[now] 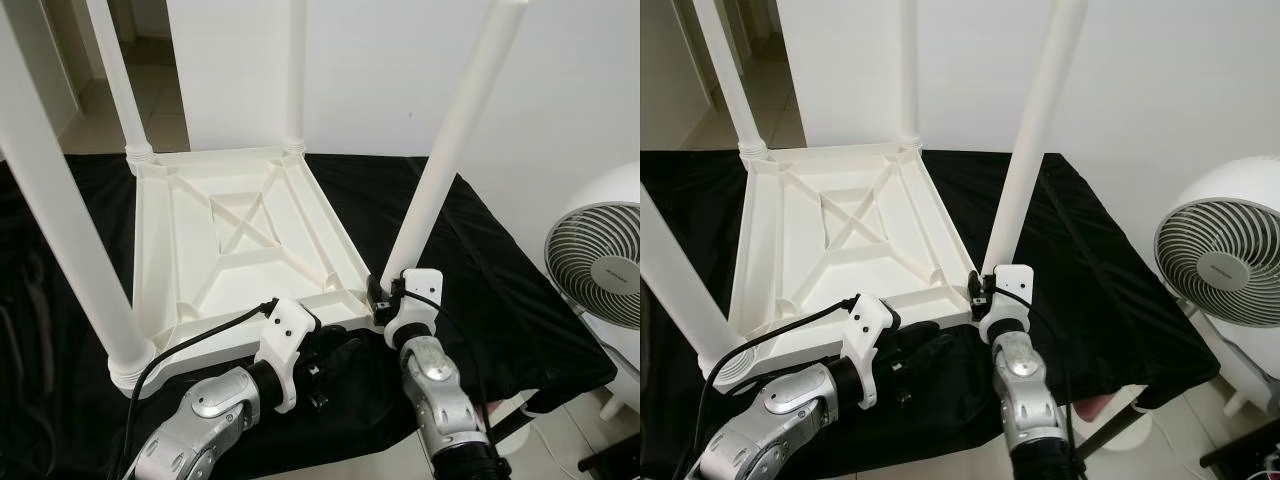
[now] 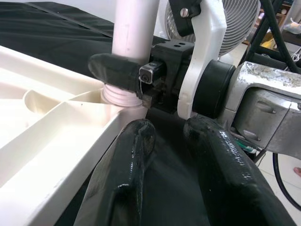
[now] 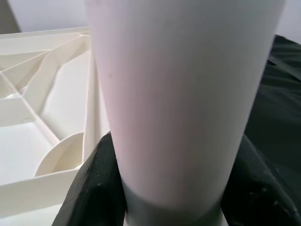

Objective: Building children table

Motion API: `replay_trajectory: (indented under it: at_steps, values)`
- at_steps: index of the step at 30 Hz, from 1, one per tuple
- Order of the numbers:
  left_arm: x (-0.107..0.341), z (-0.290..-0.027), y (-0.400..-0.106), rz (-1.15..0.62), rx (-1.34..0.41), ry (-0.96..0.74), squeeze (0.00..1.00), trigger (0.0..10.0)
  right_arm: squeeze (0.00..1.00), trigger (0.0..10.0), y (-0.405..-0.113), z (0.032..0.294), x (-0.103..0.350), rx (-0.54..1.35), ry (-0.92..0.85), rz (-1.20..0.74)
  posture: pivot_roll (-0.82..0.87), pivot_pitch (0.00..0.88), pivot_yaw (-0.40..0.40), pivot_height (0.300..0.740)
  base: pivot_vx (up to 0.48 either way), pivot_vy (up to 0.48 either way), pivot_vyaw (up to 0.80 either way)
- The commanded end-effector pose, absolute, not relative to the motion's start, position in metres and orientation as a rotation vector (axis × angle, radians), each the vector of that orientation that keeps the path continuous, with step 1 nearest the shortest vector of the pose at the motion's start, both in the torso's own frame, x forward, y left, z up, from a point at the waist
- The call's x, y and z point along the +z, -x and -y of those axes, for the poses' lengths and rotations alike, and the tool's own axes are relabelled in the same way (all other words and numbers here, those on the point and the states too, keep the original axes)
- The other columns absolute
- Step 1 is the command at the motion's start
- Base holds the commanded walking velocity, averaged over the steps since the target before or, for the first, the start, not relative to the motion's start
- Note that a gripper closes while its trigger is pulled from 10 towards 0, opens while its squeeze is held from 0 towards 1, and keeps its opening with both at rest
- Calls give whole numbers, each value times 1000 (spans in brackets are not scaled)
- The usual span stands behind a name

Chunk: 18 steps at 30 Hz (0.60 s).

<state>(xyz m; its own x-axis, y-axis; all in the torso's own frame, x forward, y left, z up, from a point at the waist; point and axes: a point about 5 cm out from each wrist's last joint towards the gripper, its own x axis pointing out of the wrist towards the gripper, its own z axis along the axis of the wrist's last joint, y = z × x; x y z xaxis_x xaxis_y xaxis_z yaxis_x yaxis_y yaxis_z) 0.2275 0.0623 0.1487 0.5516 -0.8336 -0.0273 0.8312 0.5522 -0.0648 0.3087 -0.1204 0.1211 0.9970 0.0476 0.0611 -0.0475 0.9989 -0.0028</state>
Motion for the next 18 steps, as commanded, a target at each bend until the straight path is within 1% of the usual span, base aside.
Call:
replay_trajectory:
  at_steps: [1, 3, 4, 5, 6, 7, 8, 9, 10, 13, 18]
  values:
    - [149, -61, -226, -65, -1005, 45, 0, 10000, 0, 0, -306, 130, 107, -20, 31, -13, 30, 62, -50, 740, 0, 0, 0]
    - [149, -61, -225, -65, -1008, 45, 0, 10000, 0, 0, -304, 127, 107, -17, 43, -19, 30, 62, -50, 740, 0, 0, 0]
    - [149, -61, -225, -65, -1011, 43, 0, 10000, 0, 1961, -303, 126, 107, -7, 28, -17, 30, 62, -50, 740, 0, 0, 0]
    - [149, -61, -225, -63, -1009, 36, 0, 10000, 0, 10000, -304, 131, 108, -12, 23, -10, 30, 62, -50, 740, 0, 0, 0]
    - [149, -61, -225, -63, -1009, 36, 0, 10000, 0, 10000, -304, 131, 108, -12, 23, -10, 30, 62, -50, 740, 0, 0, 0]
    - [149, -61, -225, -62, -1008, 31, 0, 10000, 75, 10000, -304, 135, 109, -25, 19, -6, 30, 62, -50, 740, 0, 0, 0]
    - [149, -61, -225, -62, -1008, 31, 0, 10000, 75, 10000, -304, 135, 109, -25, 19, -6, 30, 62, -50, 740, 0, 0, 0]
    - [149, -62, -225, -62, -1006, 30, 0, 10000, 1000, 10000, -304, 140, 111, -48, 19, -1, 31, 60, -52, 740, 0, 0, 0]
    - [149, -62, -225, -62, -1006, 30, 0, 10000, 1000, 10000, -304, 140, 111, -48, 19, -1, 31, 60, -52, 740, 0, 0, 0]
    - [149, -61, -225, -65, -1006, 32, 0, 10000, 1000, 10000, -302, 151, 117, -71, 7, 31, 27, 64, -50, 740, 0, 0, 0]
    - [151, -62, -227, -46, -991, 35, 0, 10000, 1000, 10000, -294, 153, 120, -44, -36, 67, 25, 67, -48, 740, 0, 0, 0]
